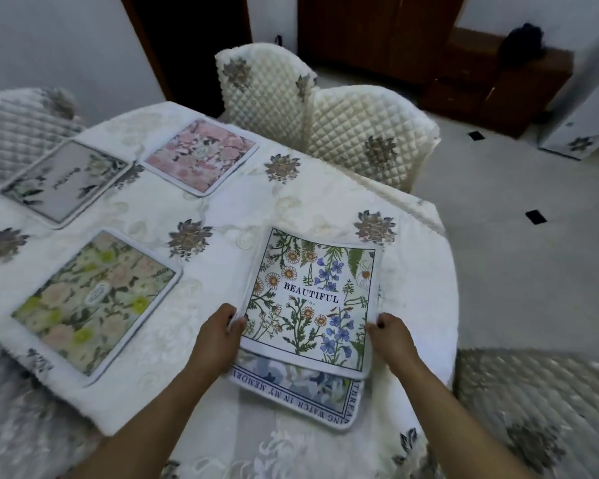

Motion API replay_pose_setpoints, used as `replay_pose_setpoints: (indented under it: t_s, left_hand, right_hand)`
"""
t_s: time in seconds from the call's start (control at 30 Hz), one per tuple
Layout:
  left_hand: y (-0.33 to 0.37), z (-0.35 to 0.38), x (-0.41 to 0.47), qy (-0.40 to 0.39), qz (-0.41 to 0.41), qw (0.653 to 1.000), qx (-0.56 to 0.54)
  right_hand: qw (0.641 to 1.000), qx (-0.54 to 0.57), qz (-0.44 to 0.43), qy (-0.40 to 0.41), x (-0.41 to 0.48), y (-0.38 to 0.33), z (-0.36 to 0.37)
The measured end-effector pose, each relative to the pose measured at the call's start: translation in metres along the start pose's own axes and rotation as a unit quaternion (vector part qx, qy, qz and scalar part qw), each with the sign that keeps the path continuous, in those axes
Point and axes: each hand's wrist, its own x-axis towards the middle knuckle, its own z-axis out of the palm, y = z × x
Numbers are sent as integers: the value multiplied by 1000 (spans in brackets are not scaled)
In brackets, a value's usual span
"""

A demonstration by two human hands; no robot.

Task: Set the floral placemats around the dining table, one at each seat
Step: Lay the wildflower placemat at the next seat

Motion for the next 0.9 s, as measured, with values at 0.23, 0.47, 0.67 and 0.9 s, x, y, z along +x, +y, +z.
replay_pose_setpoints:
  t_s: [0.23, 0.47, 0.67, 0.9]
  left_hand:
    - [-48, -15, -89, 149, -121, 981, -2]
    - [-87, -8, -135, 208, -235, 949, -19]
    - [-105, 6, -130, 216, -296, 929, -49]
    - [-106, 6, -126, 205, -328, 912, -137]
  right_hand:
    - [977, -84, -129, -147, 4, -48, 52]
    - [953, -129, -174, -211, -13, -73, 105]
    - [973, -104, -166, -121, -22, -54, 116]
    - [974, -118, -156, -116, -43, -54, 116]
